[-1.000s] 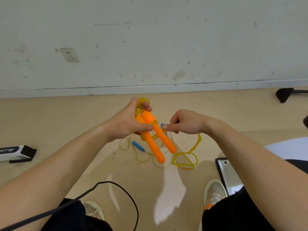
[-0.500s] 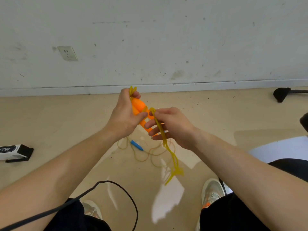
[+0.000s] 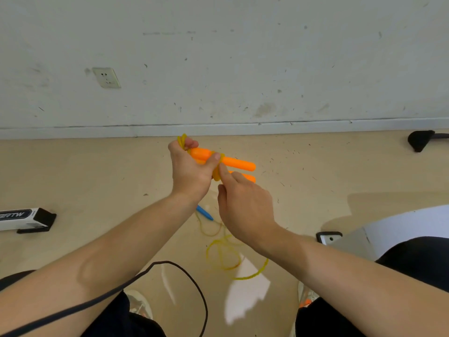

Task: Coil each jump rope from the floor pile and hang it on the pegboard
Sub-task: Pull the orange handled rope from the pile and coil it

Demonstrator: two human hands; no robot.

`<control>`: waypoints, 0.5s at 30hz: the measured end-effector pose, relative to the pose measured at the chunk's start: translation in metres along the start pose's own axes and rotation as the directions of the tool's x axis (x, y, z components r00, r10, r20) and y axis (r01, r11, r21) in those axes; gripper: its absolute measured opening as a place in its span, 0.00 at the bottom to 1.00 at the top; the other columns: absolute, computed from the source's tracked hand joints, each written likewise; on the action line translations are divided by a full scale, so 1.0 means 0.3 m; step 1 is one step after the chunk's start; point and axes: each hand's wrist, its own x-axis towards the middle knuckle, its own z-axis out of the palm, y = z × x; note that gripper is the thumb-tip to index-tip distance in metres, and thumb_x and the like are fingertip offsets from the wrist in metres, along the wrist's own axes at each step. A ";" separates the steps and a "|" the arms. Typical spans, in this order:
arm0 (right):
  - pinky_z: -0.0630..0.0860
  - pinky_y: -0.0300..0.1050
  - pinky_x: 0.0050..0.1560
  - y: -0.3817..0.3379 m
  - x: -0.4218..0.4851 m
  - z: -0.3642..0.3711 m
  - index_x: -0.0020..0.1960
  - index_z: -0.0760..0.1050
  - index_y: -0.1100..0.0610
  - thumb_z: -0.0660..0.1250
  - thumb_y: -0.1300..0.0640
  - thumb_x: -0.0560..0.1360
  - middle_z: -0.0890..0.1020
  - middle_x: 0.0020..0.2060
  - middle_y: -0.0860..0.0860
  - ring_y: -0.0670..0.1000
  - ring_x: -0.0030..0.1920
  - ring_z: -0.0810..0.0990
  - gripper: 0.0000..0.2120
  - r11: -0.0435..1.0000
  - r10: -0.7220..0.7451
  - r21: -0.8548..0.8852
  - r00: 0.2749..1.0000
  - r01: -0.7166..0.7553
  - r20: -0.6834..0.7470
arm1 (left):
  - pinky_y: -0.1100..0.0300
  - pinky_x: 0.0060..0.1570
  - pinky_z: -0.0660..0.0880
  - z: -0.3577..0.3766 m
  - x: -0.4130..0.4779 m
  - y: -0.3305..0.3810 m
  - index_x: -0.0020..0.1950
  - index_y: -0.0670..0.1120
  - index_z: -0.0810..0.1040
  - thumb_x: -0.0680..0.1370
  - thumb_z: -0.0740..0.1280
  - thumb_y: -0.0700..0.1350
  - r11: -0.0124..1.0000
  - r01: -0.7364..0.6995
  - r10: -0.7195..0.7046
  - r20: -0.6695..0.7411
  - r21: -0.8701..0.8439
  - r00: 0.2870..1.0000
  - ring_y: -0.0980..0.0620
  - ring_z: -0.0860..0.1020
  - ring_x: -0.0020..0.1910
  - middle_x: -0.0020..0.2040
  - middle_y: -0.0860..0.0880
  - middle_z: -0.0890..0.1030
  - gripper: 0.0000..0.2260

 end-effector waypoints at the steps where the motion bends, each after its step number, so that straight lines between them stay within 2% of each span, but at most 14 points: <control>1: 0.58 0.46 0.32 -0.004 -0.003 0.005 0.78 0.59 0.52 0.57 0.53 0.81 0.79 0.49 0.49 0.54 0.46 0.78 0.26 1.000 -0.010 -0.020 1.000 0.010 -0.014 | 0.44 0.51 0.81 0.002 -0.003 0.003 0.58 0.52 0.64 0.68 0.78 0.49 0.998 0.041 -0.041 0.006 -0.036 0.999 0.50 0.77 0.59 0.59 0.53 0.71 0.28; 3: 0.57 0.44 0.32 -0.012 -0.009 0.015 0.76 0.65 0.56 0.61 0.51 0.77 0.79 0.45 0.49 0.53 0.42 0.79 0.28 0.994 -0.029 -0.105 1.000 0.027 -0.012 | 0.53 0.43 0.83 0.008 -0.006 0.007 0.60 0.50 0.64 0.68 0.80 0.46 0.984 0.141 -0.141 0.016 -0.106 0.990 0.51 0.78 0.56 0.59 0.51 0.71 0.30; 5: 0.61 0.44 0.32 -0.016 -0.014 0.031 0.71 0.70 0.61 0.66 0.49 0.72 0.78 0.41 0.51 0.53 0.39 0.78 0.31 0.978 -0.050 -0.202 0.999 0.047 -0.010 | 0.63 0.33 0.80 0.009 -0.013 0.019 0.60 0.48 0.63 0.69 0.80 0.42 0.961 0.219 -0.217 0.031 -0.171 0.976 0.54 0.79 0.50 0.60 0.51 0.71 0.30; 7: 0.68 0.48 0.35 -0.028 -0.029 0.038 0.70 0.70 0.65 0.67 0.49 0.69 0.78 0.44 0.53 0.55 0.41 0.78 0.33 0.971 -0.068 -0.228 0.997 0.076 0.041 | 0.65 0.30 0.78 0.007 -0.015 0.021 0.60 0.48 0.63 0.69 0.80 0.38 0.947 0.258 -0.255 0.039 -0.191 0.966 0.56 0.79 0.47 0.59 0.51 0.70 0.30; 9: 0.72 0.50 0.42 -0.045 -0.036 0.032 0.73 0.64 0.64 0.65 0.51 0.73 0.76 0.51 0.55 0.56 0.48 0.77 0.33 0.994 -0.047 -0.097 0.994 0.056 0.096 | 0.63 0.31 0.78 0.007 -0.015 0.023 0.60 0.48 0.63 0.69 0.79 0.36 0.943 0.277 -0.275 0.034 -0.182 0.961 0.53 0.79 0.50 0.58 0.51 0.70 0.30; 11: 0.74 0.51 0.46 -0.054 -0.038 0.016 0.76 0.58 0.57 0.61 0.53 0.78 0.74 0.56 0.52 0.54 0.52 0.76 0.29 0.984 0.024 0.173 0.990 -0.048 0.139 | 0.60 0.33 0.79 0.007 -0.010 0.033 0.60 0.49 0.64 0.68 0.79 0.36 0.947 0.271 -0.271 0.022 -0.171 0.962 0.52 0.79 0.52 0.59 0.50 0.71 0.30; 13: 0.73 0.51 0.45 -0.056 -0.040 0.007 0.72 0.62 0.52 0.58 0.54 0.82 0.76 0.53 0.49 0.50 0.48 0.75 0.20 0.906 0.130 0.390 0.985 -0.163 0.110 | 0.61 0.32 0.78 0.002 0.005 0.049 0.60 0.49 0.64 0.69 0.78 0.37 0.946 0.263 -0.269 -0.007 -0.188 0.963 0.53 0.80 0.50 0.60 0.50 0.71 0.29; 15: 0.73 0.52 0.43 -0.049 -0.041 0.005 0.61 0.71 0.51 0.55 0.51 0.83 0.79 0.42 0.46 0.49 0.41 0.76 0.10 0.825 0.231 0.495 0.962 -0.272 0.145 | 0.63 0.31 0.78 -0.008 0.026 0.064 0.59 0.49 0.64 0.69 0.78 0.37 0.938 0.265 -0.279 -0.029 -0.223 0.960 0.53 0.80 0.48 0.60 0.51 0.71 0.28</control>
